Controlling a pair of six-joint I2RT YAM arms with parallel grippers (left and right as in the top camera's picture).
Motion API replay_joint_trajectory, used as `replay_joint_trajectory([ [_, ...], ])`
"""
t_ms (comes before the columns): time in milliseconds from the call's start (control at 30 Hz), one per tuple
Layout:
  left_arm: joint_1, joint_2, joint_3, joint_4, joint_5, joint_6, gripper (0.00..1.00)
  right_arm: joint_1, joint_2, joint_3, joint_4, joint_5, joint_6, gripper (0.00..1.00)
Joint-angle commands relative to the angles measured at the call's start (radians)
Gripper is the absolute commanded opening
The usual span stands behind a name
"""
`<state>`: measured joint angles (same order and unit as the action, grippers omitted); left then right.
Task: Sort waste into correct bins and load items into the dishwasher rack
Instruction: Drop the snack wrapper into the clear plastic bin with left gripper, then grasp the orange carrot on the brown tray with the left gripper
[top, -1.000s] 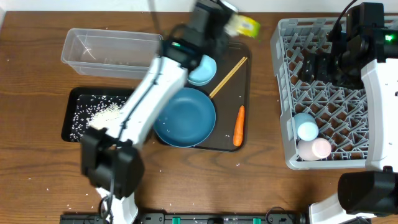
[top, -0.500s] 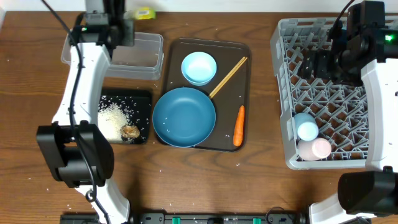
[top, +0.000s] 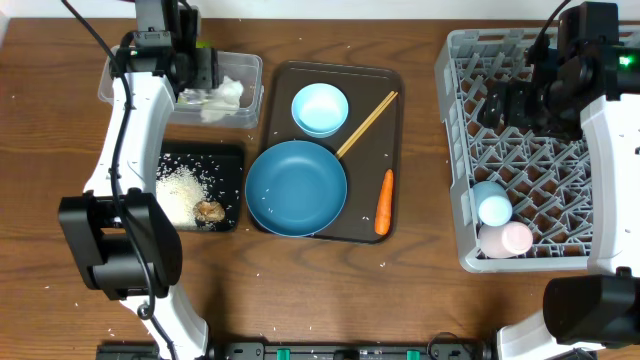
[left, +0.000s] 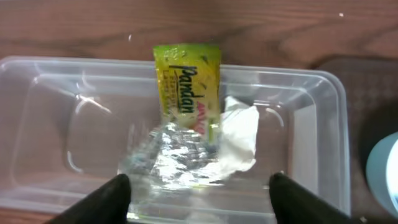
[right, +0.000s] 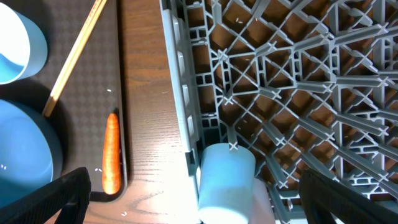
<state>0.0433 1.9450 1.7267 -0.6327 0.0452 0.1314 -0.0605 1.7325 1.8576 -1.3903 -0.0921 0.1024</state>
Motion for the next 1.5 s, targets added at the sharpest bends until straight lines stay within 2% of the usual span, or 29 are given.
replay_joint_trajectory([
  [0, -0.002, 0.01, -0.002, -0.02, -0.004, -0.002, 0.76, 0.016, -0.009, 0.009, 0.002, -0.006, 0.009, 0.99],
  [67, -0.009, 0.005, -0.002, -0.035, 0.008, -0.001, 0.79, 0.016, -0.009, 0.009, 0.007, -0.006, 0.009, 0.99],
  [267, -0.085, -0.019, 0.0, -0.085, 0.13, 0.07, 0.79, 0.016, -0.009, 0.007, 0.024, -0.018, 0.009, 0.99],
  [567, -0.389, -0.022, -0.001, -0.26, 0.155, 0.073, 0.79, 0.016, -0.009, 0.006, 0.026, -0.018, 0.009, 0.99],
  [600, -0.423, -0.021, -0.001, -0.279, 0.152, 0.062, 0.79, 0.016, -0.009, 0.006, 0.026, -0.018, 0.009, 0.99],
  [733, -0.55, -0.001, -0.014, -0.348, 0.146, -0.125, 0.79, 0.016, -0.009, 0.006, 0.021, -0.017, 0.009, 0.99],
  [833, -0.624, 0.018, -0.053, -0.34, 0.146, -0.205, 0.79, 0.016, -0.009, 0.003, 0.021, -0.018, 0.009, 0.99],
  [1233, -0.804, 0.161, -0.101, -0.194, 0.146, -0.32, 0.78, 0.035, -0.009, -0.007, 0.017, -0.017, 0.009, 0.99],
  [1433, -0.806, 0.227, -0.101, -0.169, 0.146, -0.321, 0.77, 0.042, -0.009, -0.007, 0.014, -0.016, 0.008, 0.99],
  [1467, -0.805, 0.227, -0.101, -0.167, 0.146, -0.321, 0.74, 0.041, -0.009, -0.007, 0.013, -0.016, 0.008, 0.99],
])
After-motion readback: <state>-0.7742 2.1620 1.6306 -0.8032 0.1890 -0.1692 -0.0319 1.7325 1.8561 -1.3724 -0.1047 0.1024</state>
